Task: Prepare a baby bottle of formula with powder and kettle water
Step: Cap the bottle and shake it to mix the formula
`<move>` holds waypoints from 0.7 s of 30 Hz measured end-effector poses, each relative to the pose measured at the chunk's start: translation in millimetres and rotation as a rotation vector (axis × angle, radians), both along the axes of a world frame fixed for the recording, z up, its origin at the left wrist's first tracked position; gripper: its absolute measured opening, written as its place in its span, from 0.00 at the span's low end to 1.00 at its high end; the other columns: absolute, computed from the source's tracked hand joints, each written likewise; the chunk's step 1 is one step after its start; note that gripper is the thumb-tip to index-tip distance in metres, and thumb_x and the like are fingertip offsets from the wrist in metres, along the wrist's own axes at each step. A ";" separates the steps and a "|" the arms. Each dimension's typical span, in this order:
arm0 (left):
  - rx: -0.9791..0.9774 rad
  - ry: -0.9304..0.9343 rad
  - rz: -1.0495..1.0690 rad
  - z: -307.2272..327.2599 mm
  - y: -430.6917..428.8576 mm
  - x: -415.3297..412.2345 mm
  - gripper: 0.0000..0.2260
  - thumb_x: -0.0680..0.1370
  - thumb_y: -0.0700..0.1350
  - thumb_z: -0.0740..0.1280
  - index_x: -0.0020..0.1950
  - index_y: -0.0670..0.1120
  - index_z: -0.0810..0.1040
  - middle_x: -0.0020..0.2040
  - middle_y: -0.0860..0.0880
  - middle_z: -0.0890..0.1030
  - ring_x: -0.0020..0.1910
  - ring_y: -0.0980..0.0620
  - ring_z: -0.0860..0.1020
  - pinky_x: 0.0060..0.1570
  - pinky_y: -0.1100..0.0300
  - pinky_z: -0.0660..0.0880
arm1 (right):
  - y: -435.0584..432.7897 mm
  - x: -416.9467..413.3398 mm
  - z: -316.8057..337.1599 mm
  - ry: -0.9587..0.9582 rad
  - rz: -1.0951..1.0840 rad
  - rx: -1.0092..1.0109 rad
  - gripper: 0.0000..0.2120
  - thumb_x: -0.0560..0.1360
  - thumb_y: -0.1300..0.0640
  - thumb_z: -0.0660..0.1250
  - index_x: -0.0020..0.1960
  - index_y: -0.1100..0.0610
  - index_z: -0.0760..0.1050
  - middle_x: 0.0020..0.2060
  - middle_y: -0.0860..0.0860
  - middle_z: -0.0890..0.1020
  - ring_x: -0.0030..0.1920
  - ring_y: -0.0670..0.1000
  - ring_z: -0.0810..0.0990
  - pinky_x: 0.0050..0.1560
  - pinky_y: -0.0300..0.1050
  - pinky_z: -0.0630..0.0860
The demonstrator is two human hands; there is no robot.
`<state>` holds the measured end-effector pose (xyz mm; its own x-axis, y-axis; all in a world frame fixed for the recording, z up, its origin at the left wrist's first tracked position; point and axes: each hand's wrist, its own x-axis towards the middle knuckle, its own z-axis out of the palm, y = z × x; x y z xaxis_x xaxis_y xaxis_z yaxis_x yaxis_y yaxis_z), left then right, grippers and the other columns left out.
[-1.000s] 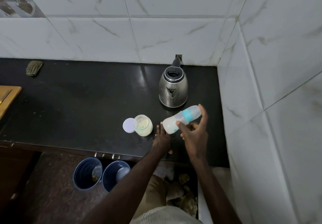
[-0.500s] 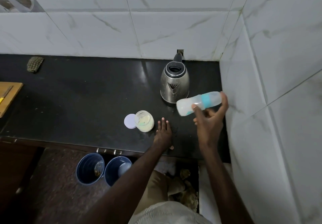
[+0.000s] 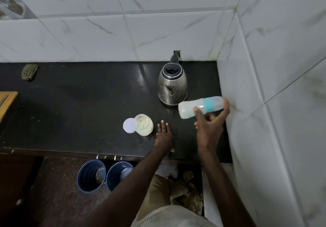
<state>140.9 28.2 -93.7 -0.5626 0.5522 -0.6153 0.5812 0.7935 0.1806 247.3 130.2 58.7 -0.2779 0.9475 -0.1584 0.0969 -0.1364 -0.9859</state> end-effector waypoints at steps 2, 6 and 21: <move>0.000 -0.024 -0.004 1.2 0.6 -1.6 0.60 0.69 0.46 0.82 0.83 0.35 0.38 0.82 0.34 0.34 0.81 0.31 0.37 0.78 0.37 0.55 | -18.4 -1.4 -11.1 -0.096 0.141 -0.006 0.43 0.71 0.48 0.80 0.77 0.32 0.59 0.66 0.51 0.81 0.52 0.53 0.87 0.45 0.53 0.87; 0.009 -0.025 -0.002 1.5 -1.6 -2.9 0.61 0.69 0.46 0.82 0.83 0.35 0.38 0.82 0.34 0.34 0.81 0.32 0.37 0.78 0.37 0.54 | -10.9 0.8 -8.6 -0.087 0.187 0.050 0.44 0.70 0.46 0.80 0.77 0.31 0.58 0.69 0.51 0.79 0.57 0.53 0.86 0.47 0.56 0.87; 0.011 -0.007 -0.001 -1.7 -0.8 -0.9 0.61 0.69 0.47 0.82 0.82 0.34 0.38 0.81 0.33 0.34 0.82 0.31 0.38 0.78 0.37 0.57 | 4.0 1.7 -4.6 -0.024 0.005 0.034 0.43 0.72 0.47 0.79 0.77 0.32 0.57 0.65 0.52 0.82 0.54 0.54 0.87 0.47 0.59 0.87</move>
